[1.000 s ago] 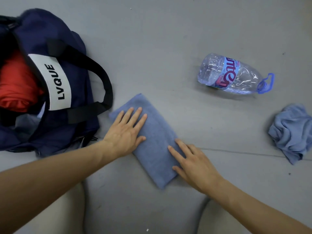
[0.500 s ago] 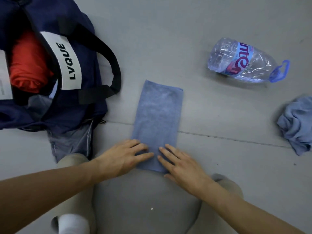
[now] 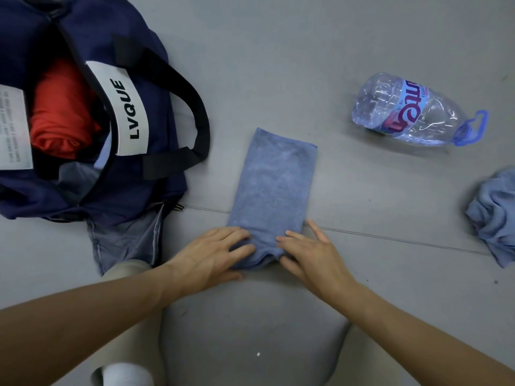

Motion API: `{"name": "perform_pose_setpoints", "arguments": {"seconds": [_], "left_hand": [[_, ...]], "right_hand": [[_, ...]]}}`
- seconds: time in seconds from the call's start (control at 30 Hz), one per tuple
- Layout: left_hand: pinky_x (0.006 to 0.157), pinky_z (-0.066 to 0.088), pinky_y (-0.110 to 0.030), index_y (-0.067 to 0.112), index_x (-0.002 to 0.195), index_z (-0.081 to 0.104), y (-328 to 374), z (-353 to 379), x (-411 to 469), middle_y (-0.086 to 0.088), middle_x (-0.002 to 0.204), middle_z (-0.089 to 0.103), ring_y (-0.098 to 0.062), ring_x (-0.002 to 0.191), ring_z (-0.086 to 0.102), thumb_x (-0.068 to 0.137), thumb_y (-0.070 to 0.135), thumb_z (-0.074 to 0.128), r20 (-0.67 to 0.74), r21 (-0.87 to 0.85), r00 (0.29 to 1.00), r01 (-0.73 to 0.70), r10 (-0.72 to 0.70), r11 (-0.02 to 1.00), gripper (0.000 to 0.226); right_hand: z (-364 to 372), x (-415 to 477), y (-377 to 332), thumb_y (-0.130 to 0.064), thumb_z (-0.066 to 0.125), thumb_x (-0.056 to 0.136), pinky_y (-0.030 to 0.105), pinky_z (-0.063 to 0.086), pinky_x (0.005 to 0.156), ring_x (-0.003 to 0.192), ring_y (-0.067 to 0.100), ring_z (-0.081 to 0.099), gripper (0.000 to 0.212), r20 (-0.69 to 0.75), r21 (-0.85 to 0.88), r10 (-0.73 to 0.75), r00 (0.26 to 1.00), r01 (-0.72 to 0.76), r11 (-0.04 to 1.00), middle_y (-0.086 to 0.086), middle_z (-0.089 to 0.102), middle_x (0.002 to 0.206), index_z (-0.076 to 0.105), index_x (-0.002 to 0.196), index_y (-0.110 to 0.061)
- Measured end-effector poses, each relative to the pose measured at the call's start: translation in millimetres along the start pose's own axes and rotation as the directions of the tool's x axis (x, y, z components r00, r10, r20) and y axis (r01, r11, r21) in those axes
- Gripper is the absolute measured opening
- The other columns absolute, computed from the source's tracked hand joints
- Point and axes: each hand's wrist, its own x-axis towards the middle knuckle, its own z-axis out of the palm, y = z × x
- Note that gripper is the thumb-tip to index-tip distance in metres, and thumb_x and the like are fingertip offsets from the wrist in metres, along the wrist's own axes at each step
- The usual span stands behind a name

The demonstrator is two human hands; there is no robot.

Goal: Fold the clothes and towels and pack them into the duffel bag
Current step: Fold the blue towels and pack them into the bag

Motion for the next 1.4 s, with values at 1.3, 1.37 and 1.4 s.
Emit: {"name": "perform_pose_setpoints", "arguments": {"seconds": [1.3,1.37,1.4], "left_hand": [[0.109,0.043,-0.041,0.014,0.137,0.056,-6.0,-17.7,35.9,-0.005,0.135,0.06,-0.027,0.126,0.055,0.08,0.048,0.075,-0.124,0.144,0.991,-0.031,0.049,0.989,0.07],[0.112,0.041,-0.042,0.014,0.142,0.053,-11.0,-13.0,31.5,-0.006,0.142,0.056,-0.028,0.133,0.051,0.08,0.048,0.075,-0.083,0.133,0.996,-0.001,0.013,0.991,0.075],[0.114,0.039,-0.042,0.014,0.143,0.052,-13.0,-11.7,30.1,-0.008,0.144,0.054,-0.028,0.135,0.049,0.082,0.045,0.074,-0.087,0.11,0.996,0.018,-0.008,0.994,0.073]], "right_hand": [[-3.1,8.8,23.5,-0.034,0.07,0.084,0.046,0.038,0.114,0.14,0.023,0.045,0.071,0.199,-0.243,-0.027,0.98,0.076,0.967,0.005,0.048,0.152,0.047,0.148,-0.011],[-3.5,9.8,23.2,-0.03,0.067,0.083,0.045,0.037,0.115,0.14,0.023,0.046,0.07,0.205,-0.234,-0.023,0.979,0.072,0.97,0.004,0.048,0.151,0.048,0.147,-0.011],[-4.7,10.5,22.8,-0.03,0.064,0.083,0.044,0.035,0.116,0.139,0.022,0.046,0.067,0.206,-0.219,-0.014,0.978,0.061,0.974,0.004,0.049,0.151,0.048,0.146,-0.012]]}}
